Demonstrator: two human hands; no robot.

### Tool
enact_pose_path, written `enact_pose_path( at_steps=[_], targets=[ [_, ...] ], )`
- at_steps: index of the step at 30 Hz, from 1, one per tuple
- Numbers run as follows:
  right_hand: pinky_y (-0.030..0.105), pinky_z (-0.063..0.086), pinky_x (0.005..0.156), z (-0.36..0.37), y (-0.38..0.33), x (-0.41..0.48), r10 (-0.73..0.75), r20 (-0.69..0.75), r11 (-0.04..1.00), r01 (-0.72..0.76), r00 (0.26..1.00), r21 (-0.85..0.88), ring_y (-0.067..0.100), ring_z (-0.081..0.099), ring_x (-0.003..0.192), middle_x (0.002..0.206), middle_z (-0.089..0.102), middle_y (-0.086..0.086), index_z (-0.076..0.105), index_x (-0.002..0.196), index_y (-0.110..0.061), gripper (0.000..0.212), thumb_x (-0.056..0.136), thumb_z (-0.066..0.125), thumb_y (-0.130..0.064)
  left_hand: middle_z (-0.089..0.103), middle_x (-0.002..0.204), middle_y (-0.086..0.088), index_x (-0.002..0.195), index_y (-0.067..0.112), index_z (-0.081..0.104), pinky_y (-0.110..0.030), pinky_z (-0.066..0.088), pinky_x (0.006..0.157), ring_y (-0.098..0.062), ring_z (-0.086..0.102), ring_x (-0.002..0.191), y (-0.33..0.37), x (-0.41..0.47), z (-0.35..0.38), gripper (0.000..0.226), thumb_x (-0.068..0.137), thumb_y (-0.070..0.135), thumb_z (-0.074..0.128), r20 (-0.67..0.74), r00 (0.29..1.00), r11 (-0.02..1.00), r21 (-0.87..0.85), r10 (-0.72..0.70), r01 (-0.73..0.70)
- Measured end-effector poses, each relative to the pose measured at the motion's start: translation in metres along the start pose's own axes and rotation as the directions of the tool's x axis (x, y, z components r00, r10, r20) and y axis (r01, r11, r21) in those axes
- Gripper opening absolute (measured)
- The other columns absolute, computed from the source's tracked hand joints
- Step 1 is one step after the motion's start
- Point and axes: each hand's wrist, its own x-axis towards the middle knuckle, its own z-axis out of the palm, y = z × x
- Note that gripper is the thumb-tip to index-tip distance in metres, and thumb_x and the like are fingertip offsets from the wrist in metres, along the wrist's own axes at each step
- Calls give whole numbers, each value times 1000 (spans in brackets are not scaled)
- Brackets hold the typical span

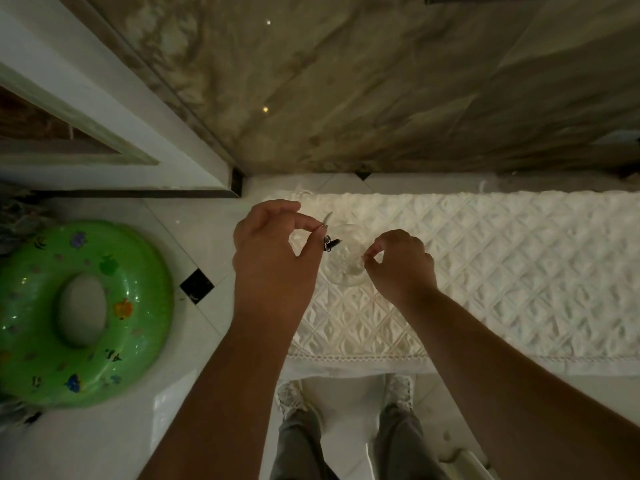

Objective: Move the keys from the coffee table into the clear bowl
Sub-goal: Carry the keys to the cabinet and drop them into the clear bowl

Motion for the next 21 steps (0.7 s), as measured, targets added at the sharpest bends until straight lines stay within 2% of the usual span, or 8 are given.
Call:
enact_pose_path(
  at_steps=[3, 5, 9, 15, 18, 21],
  targets=[
    [33, 29, 81, 12, 3, 8, 16, -8, 1000, -16, 1000, -4, 20, 52, 108, 109, 59, -8, 61, 80, -33, 8, 87, 63, -31, 54, 114, 19, 83, 37, 67, -39, 44, 96, -8, 48, 115, -9, 2, 14, 6, 84, 34, 72, 7, 1000, 1000, -7, -8, 8],
    [33, 27, 83, 19, 5, 11, 28, -6, 999, -28, 1000, -14, 20, 51, 109, 110, 59, -8, 62, 80, -32, 7, 87, 63, -31, 55, 115, 17, 84, 35, 68, -42, 44, 96, -9, 47, 115, -15, 4, 22, 4, 84, 34, 71, 8, 1000, 1000, 7, -19, 19],
    [33, 24, 85, 29, 16, 15, 62, 8, 996, -61, 998, -59, 18, 48, 114, 112, 58, -12, 68, 82, -30, 5, 84, 64, -30, 56, 115, 16, 84, 33, 69, -46, 45, 96, -11, 48, 116, -26, 2, 35, 3, 84, 33, 72, 17, 999, 999, -14, -30, 31],
    [42, 32, 97, 36, 29, 13, 85, -7, 987, -85, 996, -138, 18, 42, 125, 133, 55, -13, 74, 84, -32, 10, 85, 63, -29, 54, 113, 22, 82, 35, 68, -46, 45, 96, -4, 44, 115, -36, -5, 48, 4, 83, 35, 72, 34, 998, 998, -19, -52, 53],
    [42, 31, 99, 35, 33, 7, 89, -1, 989, -89, 996, -120, 17, 41, 127, 137, 53, -13, 74, 89, -33, 13, 85, 62, -30, 53, 113, 22, 83, 36, 68, -45, 43, 98, -6, 45, 117, -41, -6, 50, 4, 83, 36, 72, 34, 997, 997, -22, -68, 69],
    [41, 29, 101, 29, 30, 1, 80, -37, 996, -82, 996, -37, 15, 40, 129, 140, 50, -15, 72, 101, -36, 20, 87, 58, -40, 54, 113, 23, 83, 35, 68, -45, 43, 99, -5, 46, 118, -46, -8, 51, 3, 84, 36, 71, 21, 996, 996, -25, -87, 87]
  ],
)
